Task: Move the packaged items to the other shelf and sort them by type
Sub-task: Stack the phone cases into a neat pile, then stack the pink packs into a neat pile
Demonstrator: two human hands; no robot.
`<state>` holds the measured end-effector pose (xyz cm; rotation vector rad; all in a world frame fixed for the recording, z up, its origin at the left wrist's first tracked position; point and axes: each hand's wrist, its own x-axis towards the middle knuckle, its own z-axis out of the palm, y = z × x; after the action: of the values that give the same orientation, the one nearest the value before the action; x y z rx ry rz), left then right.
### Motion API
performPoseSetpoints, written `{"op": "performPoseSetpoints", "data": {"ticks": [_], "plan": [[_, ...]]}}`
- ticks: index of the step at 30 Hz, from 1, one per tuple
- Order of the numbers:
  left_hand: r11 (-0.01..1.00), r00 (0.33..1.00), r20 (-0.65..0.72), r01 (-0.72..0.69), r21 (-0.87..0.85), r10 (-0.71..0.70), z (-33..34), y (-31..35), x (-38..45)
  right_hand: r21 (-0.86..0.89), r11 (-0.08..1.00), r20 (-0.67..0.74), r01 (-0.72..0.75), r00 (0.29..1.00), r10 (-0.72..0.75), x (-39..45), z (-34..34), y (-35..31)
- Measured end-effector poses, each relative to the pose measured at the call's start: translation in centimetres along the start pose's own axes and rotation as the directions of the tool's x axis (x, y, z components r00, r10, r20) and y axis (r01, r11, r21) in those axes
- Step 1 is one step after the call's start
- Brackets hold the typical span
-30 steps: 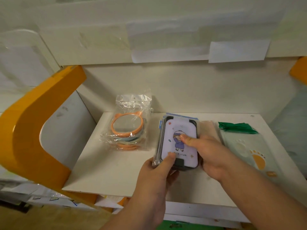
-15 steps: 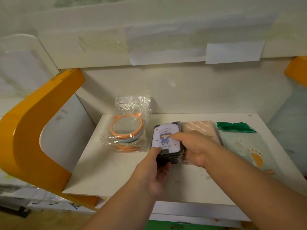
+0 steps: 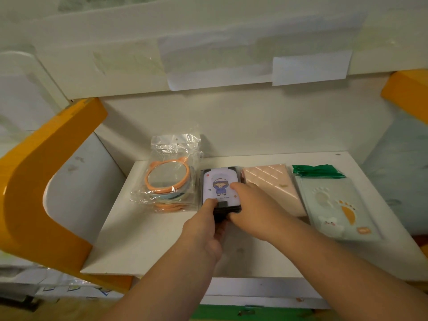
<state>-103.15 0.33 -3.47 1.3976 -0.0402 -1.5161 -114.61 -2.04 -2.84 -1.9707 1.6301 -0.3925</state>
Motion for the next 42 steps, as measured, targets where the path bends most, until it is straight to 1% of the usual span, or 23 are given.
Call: {"op": "performPoseSetpoints", "data": {"ticks": [7, 11, 14, 21, 23, 25, 27, 30, 32, 35, 37, 39, 42], "plan": [[0.998, 0.998, -0.012, -0.058, 0.016, 0.058, 0.2, 0.1, -0.4, 0.079, 0.997, -0.035, -0.002, 0.999, 0.005, -0.2, 0.5, -0.1], [0.999, 0.998, -0.033, -0.049, 0.008, 0.049, 0.3, 0.3, -1.4, 0.060, 0.998, -0.026, 0.021, 0.999, -0.020, -0.5, 0.9, 0.2], [0.996, 0.996, -0.044, -0.080, 0.028, 0.081, 0.0, 0.1, -1.7, 0.052, 0.998, -0.025, 0.039, 0.999, -0.038, -0.7, 1.1, 0.5], [0.984, 0.975, -0.151, -0.151, 0.096, 0.164, -0.4, -1.7, -4.4, 0.115, 0.990, -0.013, 0.082, 0.997, -0.081, -2.1, 0.0, 1.2], [0.983, 0.975, -0.148, -0.148, 0.109, 0.163, 0.0, -2.6, -5.8, 0.156, 0.983, -0.025, 0.092, 0.996, -0.089, -2.5, -0.9, 1.9], [0.975, 0.980, -0.105, -0.149, 0.165, 0.168, 0.3, -4.1, -6.5, 0.154, 0.983, -0.040, 0.104, 0.994, -0.099, -3.2, -2.0, 3.2], [0.948, 0.984, -0.028, -0.160, 0.277, 0.175, 0.6, -5.8, -6.6, 0.087, 0.991, -0.095, 0.099, 0.991, -0.091, -3.9, -3.0, 4.9], [0.855, 0.985, 0.083, -0.172, 0.489, 0.151, 1.6, -8.0, -6.4, -0.037, 0.996, -0.164, 0.077, 0.983, -0.082, -4.8, -4.1, 7.3], [0.814, 0.982, 0.128, -0.188, 0.550, 0.141, 2.2, -8.9, -6.4, -0.123, 0.989, -0.167, 0.078, 0.981, -0.098, -5.3, -4.6, 8.5], [0.827, 0.964, 0.196, -0.254, 0.502, 0.177, 3.5, -9.3, -6.9, -0.208, 0.975, -0.133, 0.085, 0.985, -0.114, -5.8, -5.0, 9.6], [0.843, 0.961, 0.214, -0.259, 0.472, 0.175, 4.1, -9.4, -7.0, -0.237, 0.967, -0.104, 0.099, 0.986, -0.127, -6.0, -5.0, 9.8], [0.869, 0.969, 0.184, -0.233, 0.437, 0.167, 4.5, -9.2, -6.8, -0.275, 0.954, -0.090, 0.115, 0.985, -0.145, -6.1, -4.9, 9.9], [0.944, 0.982, 0.128, -0.170, 0.282, 0.139, 5.0, -8.5, -6.5, -0.314, 0.942, -0.077, 0.114, 0.986, -0.145, -6.0, -4.7, 9.8]]}}
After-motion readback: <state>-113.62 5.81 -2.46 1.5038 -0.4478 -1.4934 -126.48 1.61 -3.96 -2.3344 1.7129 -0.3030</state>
